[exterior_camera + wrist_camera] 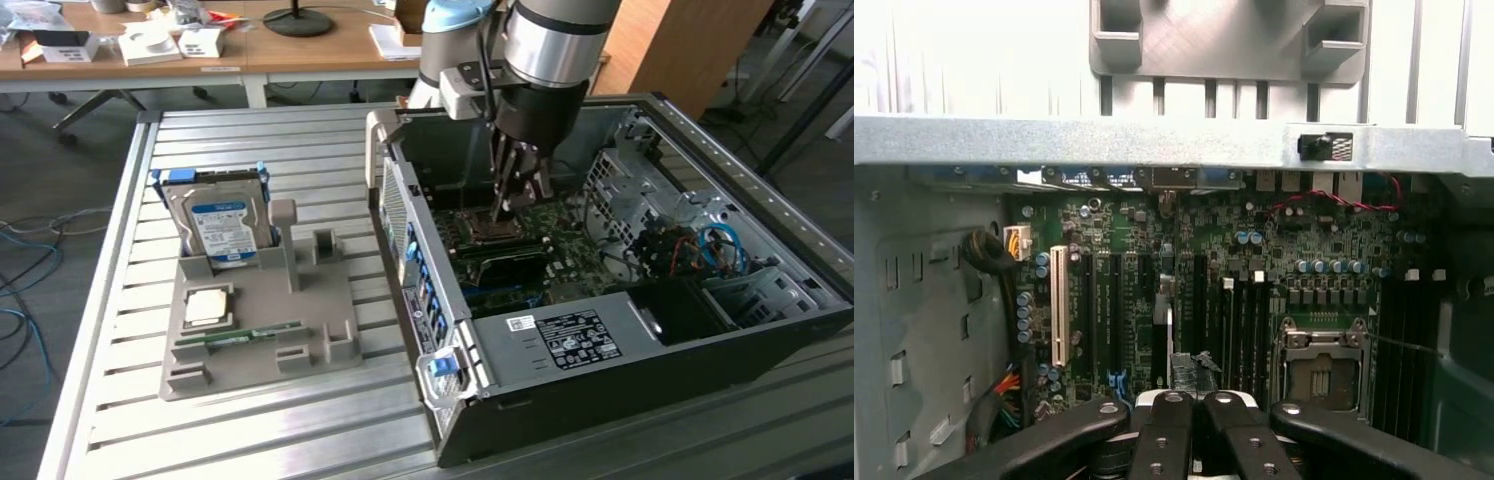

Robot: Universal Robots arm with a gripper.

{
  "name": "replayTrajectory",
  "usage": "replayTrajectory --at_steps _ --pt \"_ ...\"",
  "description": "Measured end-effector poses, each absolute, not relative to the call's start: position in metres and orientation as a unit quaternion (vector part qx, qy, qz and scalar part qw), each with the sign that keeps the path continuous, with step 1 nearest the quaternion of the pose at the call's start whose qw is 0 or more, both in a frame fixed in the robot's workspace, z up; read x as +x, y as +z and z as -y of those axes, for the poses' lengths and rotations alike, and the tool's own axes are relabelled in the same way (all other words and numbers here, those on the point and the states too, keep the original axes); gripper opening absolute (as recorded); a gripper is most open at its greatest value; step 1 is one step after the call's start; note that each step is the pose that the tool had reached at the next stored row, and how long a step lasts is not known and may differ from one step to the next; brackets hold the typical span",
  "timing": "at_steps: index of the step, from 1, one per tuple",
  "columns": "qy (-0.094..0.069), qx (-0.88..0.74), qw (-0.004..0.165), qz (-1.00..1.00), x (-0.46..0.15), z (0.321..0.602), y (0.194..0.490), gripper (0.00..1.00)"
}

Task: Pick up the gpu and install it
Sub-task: 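Press down on the gpu until it lock into place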

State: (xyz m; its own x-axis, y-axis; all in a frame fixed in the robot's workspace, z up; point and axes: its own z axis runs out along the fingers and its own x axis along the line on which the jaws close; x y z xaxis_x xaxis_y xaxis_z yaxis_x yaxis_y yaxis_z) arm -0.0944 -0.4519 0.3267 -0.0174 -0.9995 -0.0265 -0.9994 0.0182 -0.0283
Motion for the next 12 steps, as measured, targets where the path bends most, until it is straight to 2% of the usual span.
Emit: replayTrajectory --at_steps 12 --pt "-0.001 -0.701 0.019 -0.713 -0.0892 0.4518 0.3268 0.11"
